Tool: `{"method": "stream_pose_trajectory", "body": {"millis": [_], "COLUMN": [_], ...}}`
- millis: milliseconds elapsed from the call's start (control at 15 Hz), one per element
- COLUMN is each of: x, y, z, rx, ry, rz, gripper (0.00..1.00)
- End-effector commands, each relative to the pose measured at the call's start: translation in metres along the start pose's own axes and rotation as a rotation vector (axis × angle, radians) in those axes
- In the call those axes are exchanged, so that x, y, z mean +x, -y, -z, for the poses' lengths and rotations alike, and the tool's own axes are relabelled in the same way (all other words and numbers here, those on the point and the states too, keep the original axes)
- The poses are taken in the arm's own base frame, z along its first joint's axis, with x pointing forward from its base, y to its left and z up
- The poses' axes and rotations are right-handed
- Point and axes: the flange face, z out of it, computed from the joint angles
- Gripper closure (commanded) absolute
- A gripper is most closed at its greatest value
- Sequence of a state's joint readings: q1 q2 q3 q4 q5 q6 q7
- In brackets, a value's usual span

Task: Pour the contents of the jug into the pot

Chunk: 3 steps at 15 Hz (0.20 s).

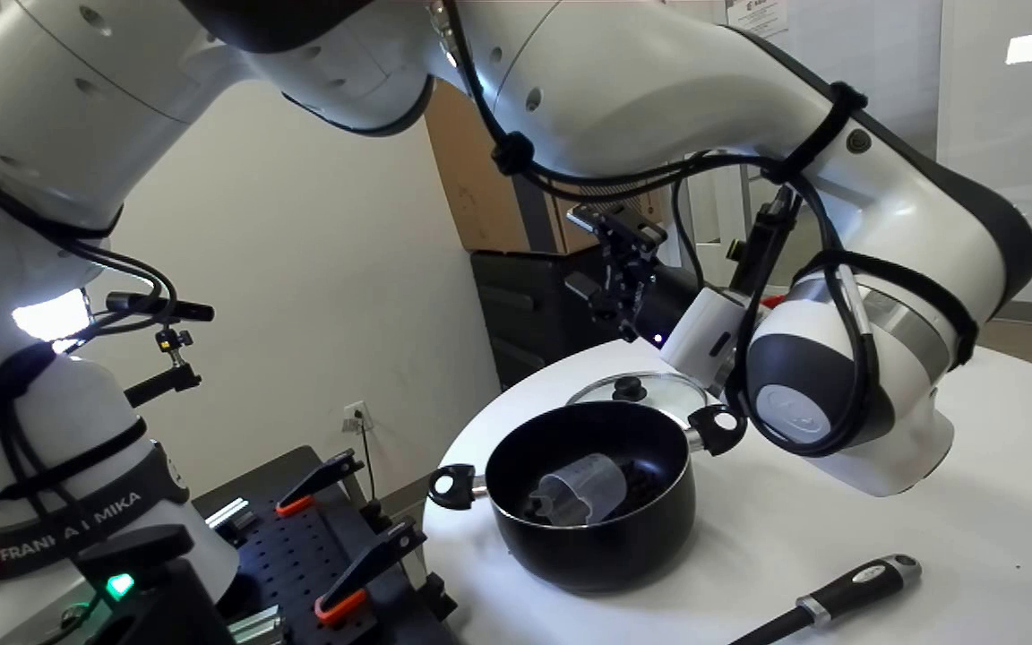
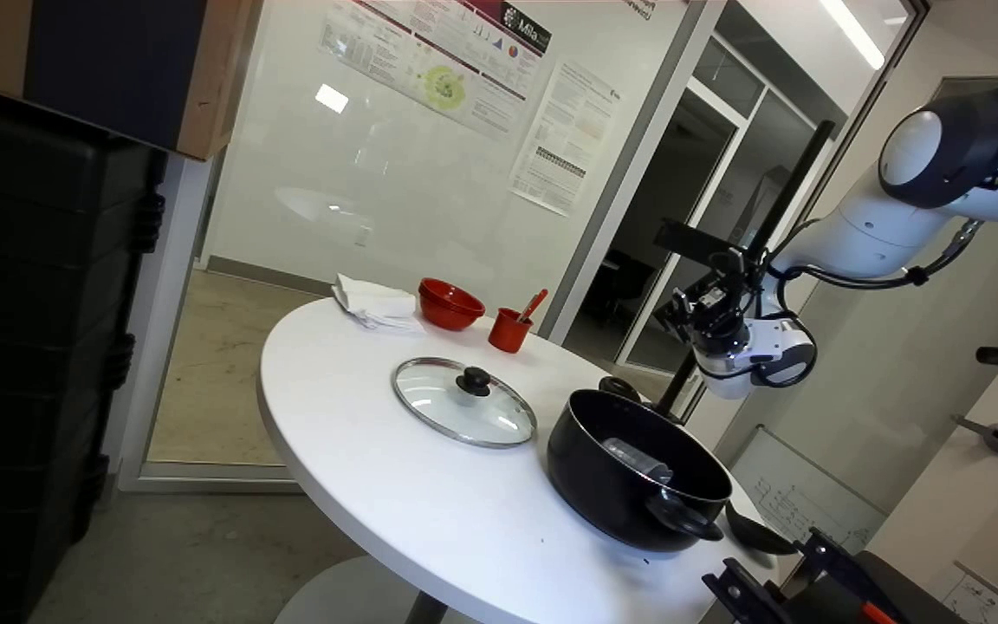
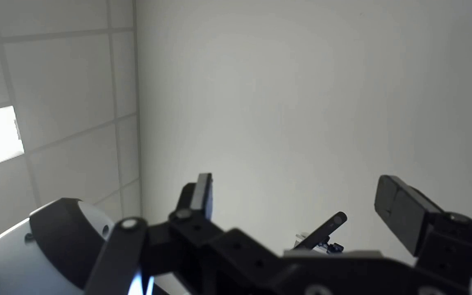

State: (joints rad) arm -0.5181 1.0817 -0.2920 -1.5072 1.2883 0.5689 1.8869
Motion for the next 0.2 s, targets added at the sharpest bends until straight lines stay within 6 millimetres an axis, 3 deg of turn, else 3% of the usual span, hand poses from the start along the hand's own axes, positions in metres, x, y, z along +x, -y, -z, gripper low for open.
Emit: {"method": "stream_pose_trajectory", "body": {"millis": [0,133], "x": [0.0005,0.0005], "y": [0.0003,0.0003], "z": [-0.0008,-0.0008], "rx": [0.001,0.001], "ry": [-0.001,-0.001], "rz": [0.001,0.001], "gripper": [0.0,0.0]}}
